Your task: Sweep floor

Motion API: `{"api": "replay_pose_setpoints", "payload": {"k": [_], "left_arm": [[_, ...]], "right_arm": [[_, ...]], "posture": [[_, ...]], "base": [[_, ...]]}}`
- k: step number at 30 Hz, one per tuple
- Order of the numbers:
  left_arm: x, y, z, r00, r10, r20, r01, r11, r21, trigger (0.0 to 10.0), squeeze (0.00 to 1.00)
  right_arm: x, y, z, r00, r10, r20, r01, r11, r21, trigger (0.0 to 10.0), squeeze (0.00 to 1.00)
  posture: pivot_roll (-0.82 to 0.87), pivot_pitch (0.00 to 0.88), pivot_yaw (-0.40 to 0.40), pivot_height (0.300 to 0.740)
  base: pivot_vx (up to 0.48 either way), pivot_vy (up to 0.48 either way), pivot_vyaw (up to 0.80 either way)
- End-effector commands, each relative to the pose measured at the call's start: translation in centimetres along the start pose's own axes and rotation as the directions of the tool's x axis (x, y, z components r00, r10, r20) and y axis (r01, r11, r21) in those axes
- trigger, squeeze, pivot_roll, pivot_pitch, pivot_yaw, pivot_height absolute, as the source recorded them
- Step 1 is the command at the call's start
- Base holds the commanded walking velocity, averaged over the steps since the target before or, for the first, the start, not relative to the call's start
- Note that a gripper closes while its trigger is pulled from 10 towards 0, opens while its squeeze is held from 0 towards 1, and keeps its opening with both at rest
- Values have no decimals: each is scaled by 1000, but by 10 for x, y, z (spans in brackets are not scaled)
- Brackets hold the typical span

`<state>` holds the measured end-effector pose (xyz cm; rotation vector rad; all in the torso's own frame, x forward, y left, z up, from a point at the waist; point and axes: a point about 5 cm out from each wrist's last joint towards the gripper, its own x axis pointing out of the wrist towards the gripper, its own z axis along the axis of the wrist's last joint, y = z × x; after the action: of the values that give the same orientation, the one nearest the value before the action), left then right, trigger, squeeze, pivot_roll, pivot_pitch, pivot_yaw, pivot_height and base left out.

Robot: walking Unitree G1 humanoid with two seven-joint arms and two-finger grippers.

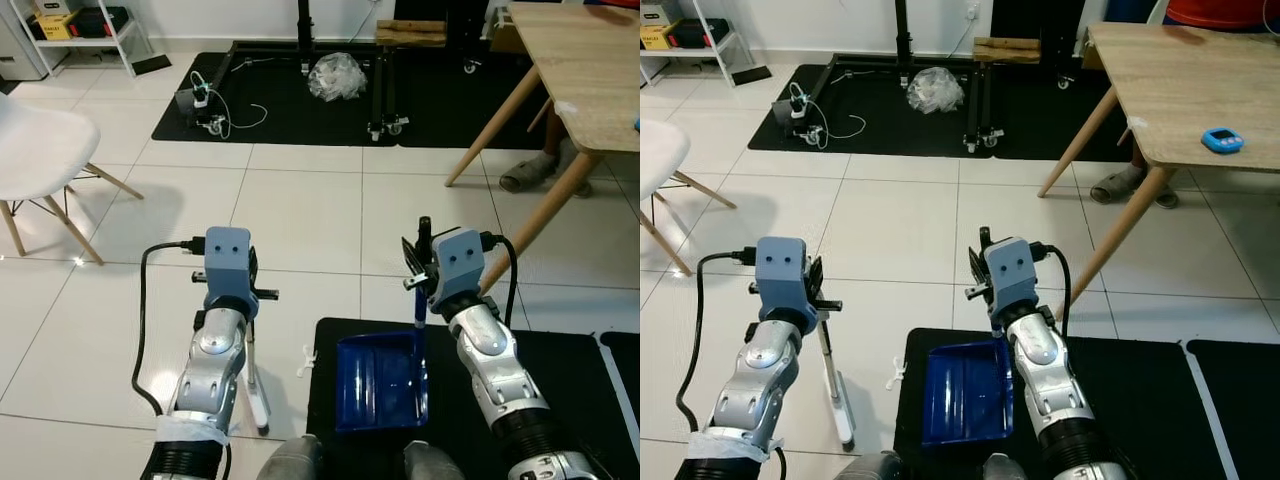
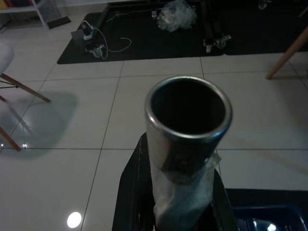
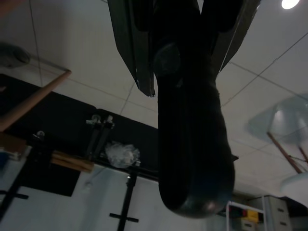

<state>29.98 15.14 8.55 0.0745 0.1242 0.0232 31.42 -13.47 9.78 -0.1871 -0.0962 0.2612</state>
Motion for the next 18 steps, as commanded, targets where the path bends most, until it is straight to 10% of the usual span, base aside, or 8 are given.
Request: {"api": "replay_pose_setpoints", "payload": {"k": [1,11,18], "left_arm": [[5,-7,2,999,5,39,-5,1000,13,10000,0],[6,-9,-3,997,-48,55,49,999,-14,10000,0],[-2,14,-30,992,120,40,-121,992,24,10000,0]], "right_arm": [[5,-7,5,999,-29,30,29,999,-13,10000,0],[11,-32,-3,989,-140,-38,139,990,-20,10000,0],[13,-34,-8,986,-160,-47,158,987,-44,10000,0]], "posture": [[18,106,48,740],[20,135,47,740],[18,147,28,740]], "base": [[0,0,0],[0,0,0],[0,0,0]]}}
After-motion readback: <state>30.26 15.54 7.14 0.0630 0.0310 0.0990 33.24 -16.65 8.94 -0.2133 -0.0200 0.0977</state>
